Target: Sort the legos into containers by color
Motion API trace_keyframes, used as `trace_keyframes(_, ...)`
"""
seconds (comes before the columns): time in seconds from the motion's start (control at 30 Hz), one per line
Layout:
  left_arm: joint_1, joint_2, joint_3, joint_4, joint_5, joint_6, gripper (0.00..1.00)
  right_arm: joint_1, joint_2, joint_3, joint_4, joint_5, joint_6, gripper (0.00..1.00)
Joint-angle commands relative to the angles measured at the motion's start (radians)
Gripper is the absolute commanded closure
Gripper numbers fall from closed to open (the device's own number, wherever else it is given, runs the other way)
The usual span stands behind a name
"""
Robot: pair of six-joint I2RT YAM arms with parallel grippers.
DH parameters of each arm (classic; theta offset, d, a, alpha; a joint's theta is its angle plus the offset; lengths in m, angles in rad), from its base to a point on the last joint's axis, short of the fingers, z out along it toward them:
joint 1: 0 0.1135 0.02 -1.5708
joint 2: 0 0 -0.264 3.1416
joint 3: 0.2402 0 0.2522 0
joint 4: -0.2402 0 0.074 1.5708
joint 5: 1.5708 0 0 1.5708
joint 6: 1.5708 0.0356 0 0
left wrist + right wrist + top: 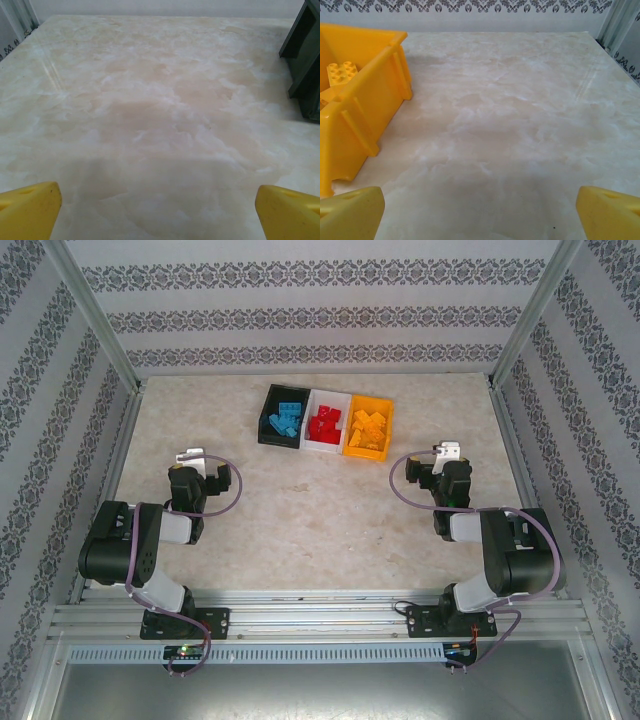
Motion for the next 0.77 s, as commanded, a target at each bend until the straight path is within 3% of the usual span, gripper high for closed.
trace_keyframes(0.0, 0.012, 0.007, 0.0, 0.048, -0.006, 0.011, 0.0, 0.0, 0.007, 0.015, 0.022, -0.017, -0.001, 0.02)
trace_keyframes(0.73, 0.013, 0.006, 0.001, 0.049, -0.006, 0.011, 0.0, 0.003, 0.007, 0.018, 0.022, -0.017, -0.005, 0.02)
